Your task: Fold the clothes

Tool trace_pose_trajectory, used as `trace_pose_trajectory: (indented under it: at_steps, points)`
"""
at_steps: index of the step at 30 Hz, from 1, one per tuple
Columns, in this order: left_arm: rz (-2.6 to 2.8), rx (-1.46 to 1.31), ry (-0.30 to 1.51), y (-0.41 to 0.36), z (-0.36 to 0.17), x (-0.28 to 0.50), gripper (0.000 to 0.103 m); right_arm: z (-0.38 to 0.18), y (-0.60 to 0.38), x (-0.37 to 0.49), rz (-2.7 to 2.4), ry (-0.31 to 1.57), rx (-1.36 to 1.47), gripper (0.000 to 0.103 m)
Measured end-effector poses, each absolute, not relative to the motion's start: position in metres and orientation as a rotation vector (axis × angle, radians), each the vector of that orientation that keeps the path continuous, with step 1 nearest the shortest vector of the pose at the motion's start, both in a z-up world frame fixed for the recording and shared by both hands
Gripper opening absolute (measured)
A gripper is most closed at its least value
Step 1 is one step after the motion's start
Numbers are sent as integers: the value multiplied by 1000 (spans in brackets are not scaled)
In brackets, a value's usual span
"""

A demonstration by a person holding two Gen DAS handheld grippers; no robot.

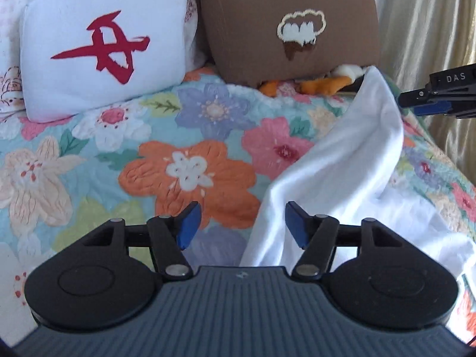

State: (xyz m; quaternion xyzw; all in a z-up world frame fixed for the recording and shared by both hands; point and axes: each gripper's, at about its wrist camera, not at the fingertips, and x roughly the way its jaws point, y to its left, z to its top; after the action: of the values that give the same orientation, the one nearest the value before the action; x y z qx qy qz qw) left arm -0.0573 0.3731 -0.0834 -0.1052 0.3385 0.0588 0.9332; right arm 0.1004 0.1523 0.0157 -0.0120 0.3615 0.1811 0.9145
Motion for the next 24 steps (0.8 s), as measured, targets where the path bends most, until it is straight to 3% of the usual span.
trace_pose_trajectory:
  at_steps: [6, 9, 12, 13, 14, 16, 21, 24]
  points:
    - [133, -81, 818, 356, -108, -54, 74, -31, 121, 83, 307, 908, 21, 54]
    - [146, -57, 839, 351, -117, -49, 86, -43, 101, 68, 275, 967, 51, 54]
    - [153, -68, 853, 351, -131, -42, 88, -43, 85, 55, 242, 991, 35, 55]
    - [167, -72, 864, 351, -137, -39, 84, -41, 78, 50, 228, 987, 31, 56]
    - [181, -77, 871, 353, -141, -36, 49, -40, 71, 45, 217, 981, 28, 58]
    - [190, -123, 850, 360, -141, -34, 10, -37, 59, 38, 190, 971, 18, 63]
    - [419, -34, 635, 368, -99, -55, 10, -41, 28, 35, 123, 977, 43, 63]
    - [469, -159, 672, 394, -97, -57, 11, -48, 15, 35, 105, 994, 82, 64]
